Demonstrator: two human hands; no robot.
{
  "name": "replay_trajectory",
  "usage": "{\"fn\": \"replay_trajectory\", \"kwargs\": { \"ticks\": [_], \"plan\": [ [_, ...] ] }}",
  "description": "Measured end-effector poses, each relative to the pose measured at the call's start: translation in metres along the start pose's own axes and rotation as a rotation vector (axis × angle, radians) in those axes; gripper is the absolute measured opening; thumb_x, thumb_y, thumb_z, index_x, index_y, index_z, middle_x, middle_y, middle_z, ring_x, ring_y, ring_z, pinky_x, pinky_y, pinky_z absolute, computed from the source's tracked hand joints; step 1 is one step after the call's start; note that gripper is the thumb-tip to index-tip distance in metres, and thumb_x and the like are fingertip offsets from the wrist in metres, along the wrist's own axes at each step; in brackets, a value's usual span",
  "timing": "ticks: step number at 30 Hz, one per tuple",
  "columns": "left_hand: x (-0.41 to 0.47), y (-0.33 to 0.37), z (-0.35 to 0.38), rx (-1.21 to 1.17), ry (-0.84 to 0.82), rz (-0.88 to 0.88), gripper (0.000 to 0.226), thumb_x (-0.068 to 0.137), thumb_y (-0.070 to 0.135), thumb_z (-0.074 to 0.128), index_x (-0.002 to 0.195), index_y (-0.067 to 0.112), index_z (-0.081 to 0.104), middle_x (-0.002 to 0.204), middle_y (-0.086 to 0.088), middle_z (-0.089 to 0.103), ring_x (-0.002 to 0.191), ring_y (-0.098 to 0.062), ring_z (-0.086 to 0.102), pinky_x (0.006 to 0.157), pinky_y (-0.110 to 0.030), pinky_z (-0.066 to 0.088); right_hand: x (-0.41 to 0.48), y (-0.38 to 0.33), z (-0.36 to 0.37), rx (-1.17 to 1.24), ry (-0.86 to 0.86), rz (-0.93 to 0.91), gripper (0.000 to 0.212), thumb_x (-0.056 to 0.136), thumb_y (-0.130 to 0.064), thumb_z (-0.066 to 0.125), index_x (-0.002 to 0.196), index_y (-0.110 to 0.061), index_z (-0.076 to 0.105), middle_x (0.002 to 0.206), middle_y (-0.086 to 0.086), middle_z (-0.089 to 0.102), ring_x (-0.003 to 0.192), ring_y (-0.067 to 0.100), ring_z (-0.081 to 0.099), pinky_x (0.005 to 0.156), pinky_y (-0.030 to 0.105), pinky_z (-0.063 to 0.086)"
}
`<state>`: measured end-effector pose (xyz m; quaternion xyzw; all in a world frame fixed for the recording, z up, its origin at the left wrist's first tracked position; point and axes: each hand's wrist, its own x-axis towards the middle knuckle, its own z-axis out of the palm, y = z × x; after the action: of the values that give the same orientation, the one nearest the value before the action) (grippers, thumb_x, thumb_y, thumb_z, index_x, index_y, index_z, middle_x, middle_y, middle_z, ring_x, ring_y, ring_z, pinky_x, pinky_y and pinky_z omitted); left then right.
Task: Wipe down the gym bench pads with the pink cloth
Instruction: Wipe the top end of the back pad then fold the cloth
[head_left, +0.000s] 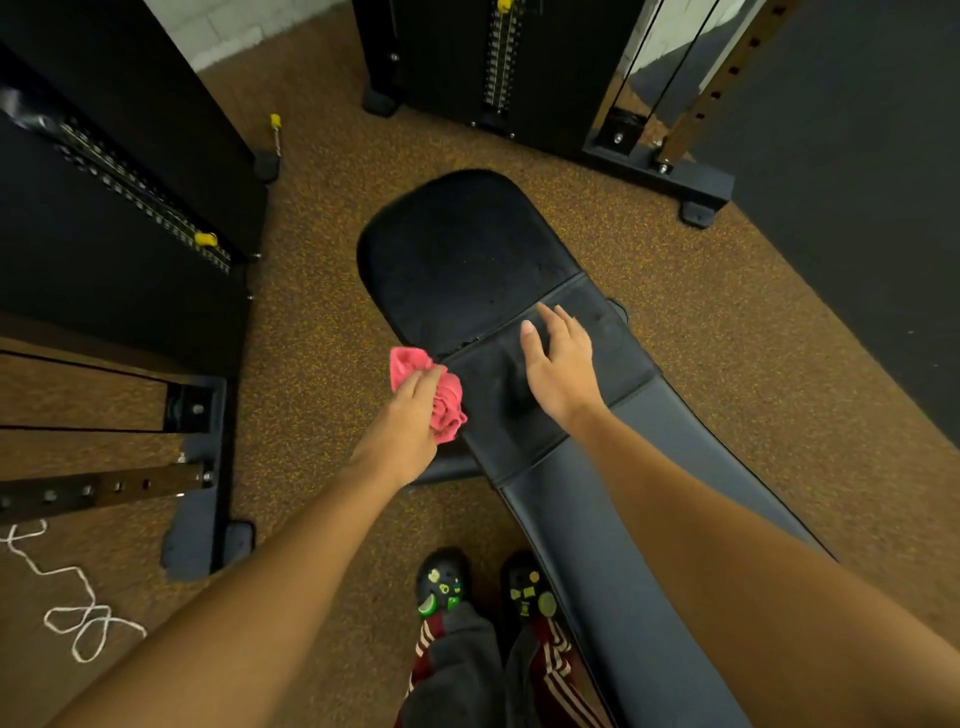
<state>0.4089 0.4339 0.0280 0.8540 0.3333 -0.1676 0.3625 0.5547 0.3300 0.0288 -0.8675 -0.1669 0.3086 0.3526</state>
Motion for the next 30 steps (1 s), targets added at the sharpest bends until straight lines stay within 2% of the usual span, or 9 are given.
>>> {"fn": "replay_trajectory", "kwargs": {
  "ticks": [4,7,10,14,19,23,25,27,30],
  "plan": [
    [-0.003,0.000,-0.019,-0.316,0.171,-0.037,0.059,0.083,0.018,0.068,0.133,0.019,0.035,0.128,-0.004,0.052,0.113,-0.019,0.055,0.089,-0.030,0.045,-0.006,-0.027,0.015,0.324,-0.141,0.177,0.050,0.095,-0.041,0.049,0.139,-0.020,0.041,0.141,0.001,0.046,0.128,0.016,0.043,0.110,0.032,0.033],
    [-0.009,0.011,-0.034,-0.434,0.218,0.063,0.054,0.077,0.024,0.074,0.117,0.022,0.037,0.110,0.007,0.052,0.095,-0.010,0.057,0.072,-0.020,0.047,-0.013,-0.044,0.022,0.633,-0.469,0.315,0.061,0.087,-0.057,0.052,0.135,-0.020,0.044,0.130,0.002,0.058,0.115,0.018,0.057,0.094,0.038,0.050],
    [-0.010,0.023,-0.046,-0.393,0.199,0.146,0.054,0.076,0.028,0.074,0.117,0.025,0.038,0.114,0.006,0.055,0.103,-0.015,0.057,0.083,-0.032,0.052,-0.020,-0.056,0.018,0.852,-0.631,0.313,0.044,0.092,-0.048,0.047,0.121,-0.016,0.055,0.104,0.001,0.066,0.093,0.016,0.065,0.079,0.031,0.055],
    [0.000,0.029,-0.061,-0.171,0.187,0.257,0.057,0.078,0.039,0.069,0.129,0.027,0.045,0.138,0.006,0.045,0.128,-0.019,0.040,0.109,-0.042,0.031,-0.014,-0.058,0.007,0.922,-0.542,0.269,0.040,0.095,-0.031,0.050,0.129,-0.009,0.049,0.111,0.009,0.060,0.090,0.020,0.062,0.070,0.030,0.056],
    [0.015,0.016,-0.067,-0.263,0.274,0.106,0.046,0.089,0.036,0.057,0.132,0.025,0.047,0.142,0.001,0.038,0.132,-0.020,0.036,0.110,-0.046,0.031,0.013,-0.052,-0.008,0.764,-0.199,0.327,0.047,0.087,-0.038,0.062,0.125,-0.015,0.044,0.113,0.008,0.062,0.092,0.018,0.064,0.079,0.029,0.052],
    [0.030,0.004,-0.061,-0.323,0.321,-0.094,0.043,0.094,0.026,0.051,0.135,0.020,0.041,0.142,-0.003,0.037,0.129,-0.020,0.040,0.106,-0.041,0.038,0.049,-0.048,-0.017,0.497,-0.018,0.206,0.043,0.085,-0.039,0.066,0.117,-0.022,0.042,0.112,0.010,0.064,0.077,0.015,0.065,0.061,0.021,0.054],
    [0.038,0.002,-0.059,-0.322,0.330,-0.152,0.046,0.094,0.025,0.050,0.138,0.018,0.037,0.144,-0.005,0.034,0.131,-0.022,0.039,0.106,-0.039,0.038,0.070,-0.044,-0.020,0.209,0.011,0.140,0.059,0.079,-0.055,0.066,0.127,-0.029,0.043,0.125,0.012,0.057,0.102,0.029,0.059,0.085,0.040,0.052],
    [0.049,0.003,-0.057,-0.305,0.346,-0.190,0.050,0.095,0.024,0.049,0.141,0.016,0.032,0.146,-0.006,0.032,0.132,-0.024,0.037,0.107,-0.040,0.035,0.088,-0.041,-0.024,-0.104,0.026,0.079,0.065,0.086,-0.050,0.059,0.141,-0.026,0.034,0.140,0.010,0.041,0.126,0.034,0.037,0.107,0.044,0.032],
    [0.066,0.006,-0.057,-0.276,0.356,-0.217,0.052,0.096,0.024,0.047,0.143,0.014,0.028,0.148,-0.008,0.029,0.134,-0.025,0.034,0.108,-0.041,0.034,0.108,-0.040,-0.030,-0.276,0.039,0.027,0.066,0.092,-0.043,0.052,0.147,-0.021,0.023,0.150,0.010,0.026,0.132,0.035,0.023,0.109,0.043,0.022]
  ]
}}
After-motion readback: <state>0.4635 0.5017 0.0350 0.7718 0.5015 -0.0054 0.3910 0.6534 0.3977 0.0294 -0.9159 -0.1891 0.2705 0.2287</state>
